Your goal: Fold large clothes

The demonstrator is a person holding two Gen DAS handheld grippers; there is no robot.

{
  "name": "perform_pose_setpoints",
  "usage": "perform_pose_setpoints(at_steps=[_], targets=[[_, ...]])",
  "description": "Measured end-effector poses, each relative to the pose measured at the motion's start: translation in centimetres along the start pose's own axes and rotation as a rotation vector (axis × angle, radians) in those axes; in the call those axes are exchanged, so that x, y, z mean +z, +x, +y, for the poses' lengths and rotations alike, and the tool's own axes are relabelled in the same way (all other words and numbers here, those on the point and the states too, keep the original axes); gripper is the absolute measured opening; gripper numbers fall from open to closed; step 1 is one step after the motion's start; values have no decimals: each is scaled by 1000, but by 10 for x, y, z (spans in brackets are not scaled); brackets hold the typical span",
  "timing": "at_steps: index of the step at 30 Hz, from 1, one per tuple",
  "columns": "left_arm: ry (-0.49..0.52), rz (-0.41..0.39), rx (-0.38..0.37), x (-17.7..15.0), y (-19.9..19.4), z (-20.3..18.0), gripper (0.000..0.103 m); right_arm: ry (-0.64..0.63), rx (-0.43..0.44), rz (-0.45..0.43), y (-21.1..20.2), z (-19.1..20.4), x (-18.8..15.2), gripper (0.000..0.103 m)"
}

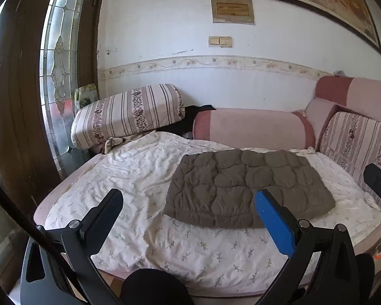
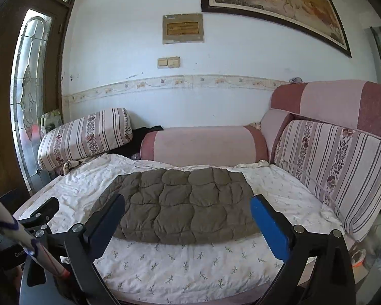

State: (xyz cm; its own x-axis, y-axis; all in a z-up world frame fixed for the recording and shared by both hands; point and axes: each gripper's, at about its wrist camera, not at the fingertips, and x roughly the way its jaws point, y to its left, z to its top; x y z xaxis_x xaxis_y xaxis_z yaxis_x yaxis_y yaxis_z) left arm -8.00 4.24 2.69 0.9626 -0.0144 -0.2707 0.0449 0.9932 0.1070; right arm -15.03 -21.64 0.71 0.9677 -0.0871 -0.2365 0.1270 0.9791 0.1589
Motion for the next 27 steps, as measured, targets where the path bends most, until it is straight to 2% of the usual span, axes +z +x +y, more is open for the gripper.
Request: perform_pose_setpoints(at_steps=[6, 9, 27], targets=[[47, 85, 5, -3, 20, -8, 103, -11, 2, 27, 12, 4, -4, 101], [66, 110, -19, -7, 26, -11, 103, -13, 1, 41, 17, 4, -6, 101], [77, 187, -16, -19, 47, -13, 103, -39, 6, 92, 34, 11, -18, 101]])
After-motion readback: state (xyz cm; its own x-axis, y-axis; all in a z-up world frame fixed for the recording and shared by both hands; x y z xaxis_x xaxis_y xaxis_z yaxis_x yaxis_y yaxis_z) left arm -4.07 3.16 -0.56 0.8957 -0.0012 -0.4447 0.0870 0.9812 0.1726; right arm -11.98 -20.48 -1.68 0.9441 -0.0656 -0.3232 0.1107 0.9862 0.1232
